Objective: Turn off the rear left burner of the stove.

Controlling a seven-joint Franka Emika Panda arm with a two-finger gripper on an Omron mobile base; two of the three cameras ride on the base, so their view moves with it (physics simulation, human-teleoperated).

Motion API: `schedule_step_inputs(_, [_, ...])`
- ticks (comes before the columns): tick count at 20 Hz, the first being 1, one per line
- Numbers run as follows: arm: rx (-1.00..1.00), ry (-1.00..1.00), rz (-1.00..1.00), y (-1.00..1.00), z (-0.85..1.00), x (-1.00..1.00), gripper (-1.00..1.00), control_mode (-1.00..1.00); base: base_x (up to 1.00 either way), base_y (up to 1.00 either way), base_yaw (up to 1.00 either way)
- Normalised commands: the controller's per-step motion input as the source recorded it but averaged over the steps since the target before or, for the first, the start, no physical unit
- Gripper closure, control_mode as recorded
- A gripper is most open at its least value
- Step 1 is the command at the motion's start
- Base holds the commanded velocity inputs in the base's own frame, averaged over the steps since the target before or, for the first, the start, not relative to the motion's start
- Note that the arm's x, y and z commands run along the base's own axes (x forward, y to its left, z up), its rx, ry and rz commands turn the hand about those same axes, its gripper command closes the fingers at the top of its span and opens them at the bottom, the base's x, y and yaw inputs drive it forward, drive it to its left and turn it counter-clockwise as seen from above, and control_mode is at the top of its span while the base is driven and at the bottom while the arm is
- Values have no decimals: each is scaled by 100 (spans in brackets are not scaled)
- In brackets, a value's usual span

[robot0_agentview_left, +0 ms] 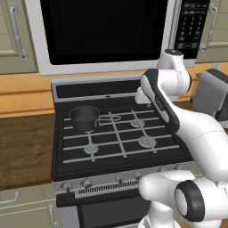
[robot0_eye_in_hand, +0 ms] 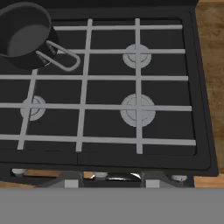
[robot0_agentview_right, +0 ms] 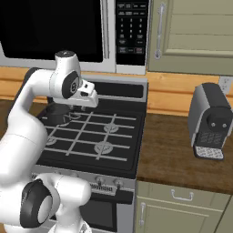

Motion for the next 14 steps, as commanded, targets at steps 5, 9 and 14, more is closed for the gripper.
schedule_step_inputs(5, [-1, 0, 1, 26, -1, -4, -100, -100, 0, 0, 0])
schedule_step_inputs(9, [-13, 1, 15, 84, -11, -23, -100, -100, 0, 0, 0])
schedule_step_inputs(14, [-14, 0, 9, 83, -17, -56, -100, -100, 0, 0, 0])
